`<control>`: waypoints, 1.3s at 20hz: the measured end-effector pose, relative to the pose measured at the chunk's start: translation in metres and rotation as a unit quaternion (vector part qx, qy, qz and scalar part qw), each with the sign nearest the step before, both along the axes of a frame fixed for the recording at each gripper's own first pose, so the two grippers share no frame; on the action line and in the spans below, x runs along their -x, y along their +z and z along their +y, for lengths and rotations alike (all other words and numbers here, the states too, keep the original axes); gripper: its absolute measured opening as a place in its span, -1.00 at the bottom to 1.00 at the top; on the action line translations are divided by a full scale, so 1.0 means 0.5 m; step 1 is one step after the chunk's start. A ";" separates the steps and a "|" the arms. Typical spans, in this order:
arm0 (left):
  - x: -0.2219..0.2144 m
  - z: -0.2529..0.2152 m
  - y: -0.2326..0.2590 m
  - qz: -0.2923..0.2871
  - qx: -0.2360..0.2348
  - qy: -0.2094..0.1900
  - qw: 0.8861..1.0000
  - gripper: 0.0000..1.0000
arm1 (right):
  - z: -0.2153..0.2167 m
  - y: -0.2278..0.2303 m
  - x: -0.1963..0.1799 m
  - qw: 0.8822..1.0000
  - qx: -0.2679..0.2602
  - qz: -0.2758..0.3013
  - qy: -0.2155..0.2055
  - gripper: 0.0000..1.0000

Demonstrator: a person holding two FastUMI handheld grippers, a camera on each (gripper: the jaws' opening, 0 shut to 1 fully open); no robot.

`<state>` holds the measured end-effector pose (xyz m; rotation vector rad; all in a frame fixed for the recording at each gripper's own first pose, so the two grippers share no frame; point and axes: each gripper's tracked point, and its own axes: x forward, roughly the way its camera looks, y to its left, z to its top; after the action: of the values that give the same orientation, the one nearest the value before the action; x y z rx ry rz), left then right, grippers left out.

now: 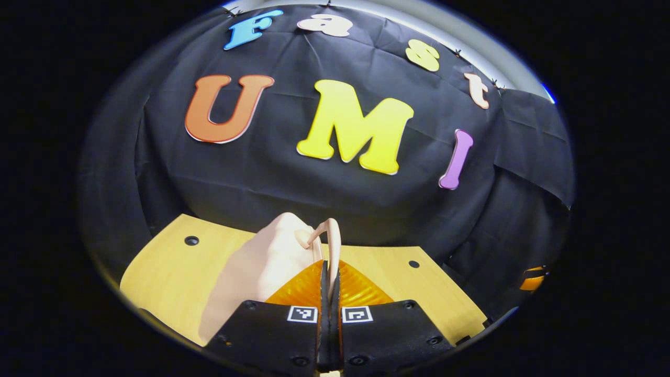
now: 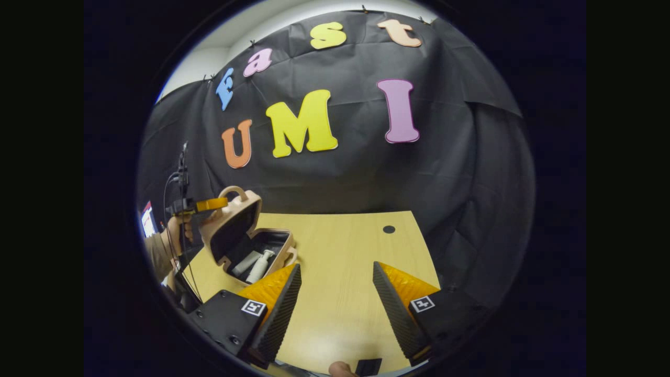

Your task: First open the suitcase, pack the skin care products into it, and then close the suitcase.

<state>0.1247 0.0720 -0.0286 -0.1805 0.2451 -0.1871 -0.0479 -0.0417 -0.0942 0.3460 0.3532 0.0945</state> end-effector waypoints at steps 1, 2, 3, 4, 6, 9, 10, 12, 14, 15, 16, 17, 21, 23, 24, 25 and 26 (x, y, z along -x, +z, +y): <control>-0.007 -0.025 -0.018 0.009 -0.013 -0.011 1.000 -0.94 | -0.011 -0.002 0.003 1.000 -0.001 -0.001 -0.004 0.63; -0.010 -0.053 -0.040 0.022 -0.026 -0.022 0.999 -0.94 | -0.023 -0.005 0.006 1.000 -0.001 -0.002 -0.010 0.62; -0.017 -0.078 -0.061 0.035 -0.037 -0.031 0.998 -0.94 | -0.035 -0.007 0.010 1.000 0.001 -0.005 -0.015 0.53; -0.023 -0.110 -0.093 0.054 -0.057 -0.041 0.996 -0.94 | -0.047 -0.010 0.014 1.000 0.004 -0.007 -0.021 0.62; -0.029 -0.157 -0.144 0.082 -0.090 -0.060 0.991 -0.94 | -0.061 -0.014 0.022 0.999 0.010 -0.011 -0.029 0.63; -0.020 -0.207 -0.224 0.124 -0.134 -0.084 0.980 -0.94 | -0.080 -0.023 0.036 0.999 0.022 -0.010 -0.040 0.53; -0.014 -0.220 -0.249 0.136 -0.149 -0.091 0.975 -0.94 | -0.087 -0.027 0.042 0.999 0.023 -0.010 -0.046 0.63; -0.018 -0.231 -0.288 0.150 -0.173 -0.098 0.968 -0.93 | -0.106 -0.040 0.053 0.998 0.023 -0.010 -0.058 0.53; -0.010 -0.240 -0.326 0.164 -0.186 -0.095 0.964 -0.92 | -0.117 -0.064 0.067 0.997 0.025 0.001 -0.069 0.63; -0.010 -0.247 -0.331 0.164 -0.190 -0.095 0.963 -0.89 | -0.118 -0.073 0.073 0.997 0.023 0.007 -0.071 0.63; -0.009 -0.247 -0.337 0.169 -0.193 -0.092 0.962 -0.86 | -0.119 -0.082 0.079 0.997 0.023 0.012 -0.072 0.62; -0.010 -0.250 -0.347 0.175 -0.193 -0.090 0.961 -0.74 | -0.118 -0.090 0.086 0.997 0.026 0.016 -0.072 0.62; -0.005 -0.269 -0.346 0.175 -0.180 -0.081 0.964 -0.28 | -0.112 -0.097 0.080 0.996 0.029 0.021 -0.081 0.63; 0.003 -0.261 -0.316 0.162 -0.174 -0.054 0.970 0.14 | -0.106 -0.083 0.067 0.996 0.029 0.014 -0.085 0.53; 0.007 -0.262 -0.301 0.152 -0.169 -0.046 0.973 0.11 | -0.103 -0.077 0.060 0.996 0.036 0.010 -0.086 0.62; 0.014 -0.267 -0.273 0.138 -0.156 -0.043 0.977 0.51 | -0.103 -0.071 0.051 0.995 0.047 0.005 -0.088 0.63; 0.025 -0.269 -0.248 0.121 -0.145 -0.037 0.981 0.60 | -0.107 -0.064 0.043 0.994 0.057 0.002 -0.093 0.63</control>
<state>0.1120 -0.0627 -0.1525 0.0974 0.5177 -0.2017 -0.0695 -0.0951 -0.1259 0.2648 0.3281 -0.1098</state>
